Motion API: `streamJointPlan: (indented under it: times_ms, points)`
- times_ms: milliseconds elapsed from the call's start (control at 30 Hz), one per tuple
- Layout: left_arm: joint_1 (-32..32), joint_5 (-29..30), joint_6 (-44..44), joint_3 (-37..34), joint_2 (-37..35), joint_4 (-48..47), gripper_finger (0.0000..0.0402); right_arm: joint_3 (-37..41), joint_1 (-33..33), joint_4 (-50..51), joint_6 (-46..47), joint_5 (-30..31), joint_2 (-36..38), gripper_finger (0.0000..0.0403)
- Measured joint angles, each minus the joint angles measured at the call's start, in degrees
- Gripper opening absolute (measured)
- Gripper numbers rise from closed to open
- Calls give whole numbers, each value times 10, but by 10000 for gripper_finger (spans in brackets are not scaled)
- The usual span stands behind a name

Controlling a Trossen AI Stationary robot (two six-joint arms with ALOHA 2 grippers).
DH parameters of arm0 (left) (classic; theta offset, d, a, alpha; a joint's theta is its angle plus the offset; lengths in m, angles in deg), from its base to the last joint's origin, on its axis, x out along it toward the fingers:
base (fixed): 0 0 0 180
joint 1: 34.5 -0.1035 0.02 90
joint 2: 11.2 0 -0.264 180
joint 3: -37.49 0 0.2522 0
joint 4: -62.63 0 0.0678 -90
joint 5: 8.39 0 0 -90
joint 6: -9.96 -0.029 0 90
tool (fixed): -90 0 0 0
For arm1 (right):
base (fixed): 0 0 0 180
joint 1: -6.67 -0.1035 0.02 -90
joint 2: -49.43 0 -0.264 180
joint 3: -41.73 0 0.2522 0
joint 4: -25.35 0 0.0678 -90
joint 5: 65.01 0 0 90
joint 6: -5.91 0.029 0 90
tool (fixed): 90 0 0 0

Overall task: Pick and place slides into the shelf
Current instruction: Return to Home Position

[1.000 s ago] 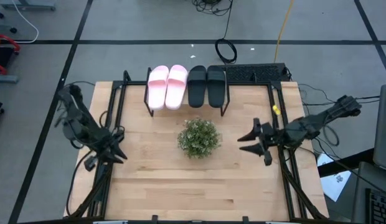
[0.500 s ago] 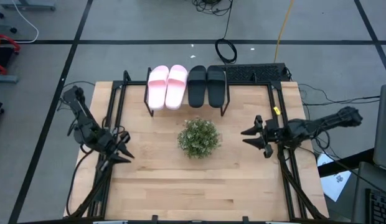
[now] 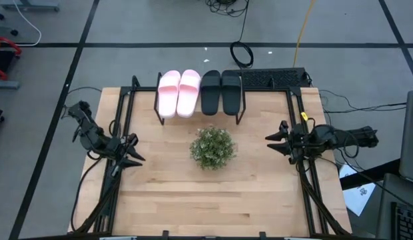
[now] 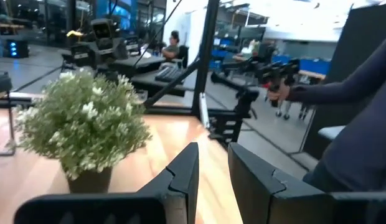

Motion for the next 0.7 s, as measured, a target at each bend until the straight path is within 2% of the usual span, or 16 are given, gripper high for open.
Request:
streamJointPlan:
  times_ms: [267, 467, 700]
  points:
    - [-30, 0, 1, -11, 0, -3, 85, 60, 0, -6, 29, 0, 25, 153]
    - [-69, -1, 8, -49, 0, 20, 85, 70, 13, -6, 27, 0, 24, 153]
    - [-131, -71, -1, -83, 1, 50, 86, 70, 39, -7, -6, -19, 24, 153]
